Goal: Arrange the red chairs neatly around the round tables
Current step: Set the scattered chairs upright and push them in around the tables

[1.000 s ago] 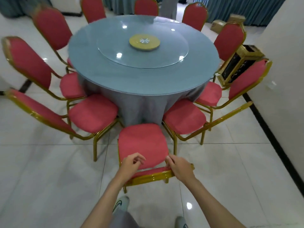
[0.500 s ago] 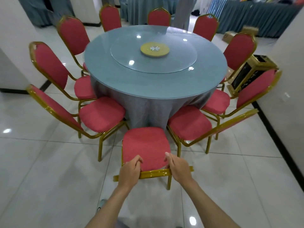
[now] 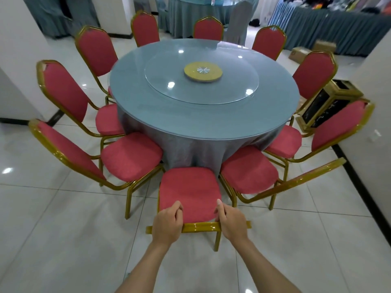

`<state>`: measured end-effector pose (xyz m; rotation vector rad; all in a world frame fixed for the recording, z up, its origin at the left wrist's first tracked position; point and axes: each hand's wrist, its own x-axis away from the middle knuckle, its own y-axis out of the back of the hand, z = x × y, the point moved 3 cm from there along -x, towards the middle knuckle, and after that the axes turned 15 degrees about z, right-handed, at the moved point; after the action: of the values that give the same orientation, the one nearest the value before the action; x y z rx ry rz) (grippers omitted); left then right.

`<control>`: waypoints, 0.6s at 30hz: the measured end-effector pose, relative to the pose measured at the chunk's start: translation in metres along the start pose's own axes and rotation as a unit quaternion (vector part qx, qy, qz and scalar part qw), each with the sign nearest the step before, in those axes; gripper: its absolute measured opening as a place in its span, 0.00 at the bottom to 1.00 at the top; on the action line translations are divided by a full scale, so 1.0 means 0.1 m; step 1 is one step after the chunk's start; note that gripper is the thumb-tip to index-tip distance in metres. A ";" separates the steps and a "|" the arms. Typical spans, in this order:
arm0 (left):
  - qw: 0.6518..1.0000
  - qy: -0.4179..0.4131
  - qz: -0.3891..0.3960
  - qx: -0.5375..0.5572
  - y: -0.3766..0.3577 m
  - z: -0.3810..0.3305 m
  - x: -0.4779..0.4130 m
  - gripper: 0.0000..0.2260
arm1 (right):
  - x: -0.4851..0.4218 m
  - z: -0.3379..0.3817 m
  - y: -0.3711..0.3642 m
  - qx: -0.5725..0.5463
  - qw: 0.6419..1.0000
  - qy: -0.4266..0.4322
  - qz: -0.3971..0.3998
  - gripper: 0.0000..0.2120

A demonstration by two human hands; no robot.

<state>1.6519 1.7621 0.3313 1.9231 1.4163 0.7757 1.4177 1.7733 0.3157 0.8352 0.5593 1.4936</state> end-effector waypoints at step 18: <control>0.997 -0.078 -0.006 -0.004 0.40 0.34 -0.89 0.12 | -0.80 0.37 -0.10 -0.008 0.999 -0.041 -0.026 0.25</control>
<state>1.6790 1.6623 0.3317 1.9241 1.3269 0.6108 1.4493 1.6910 0.3171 0.8596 0.5030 1.4078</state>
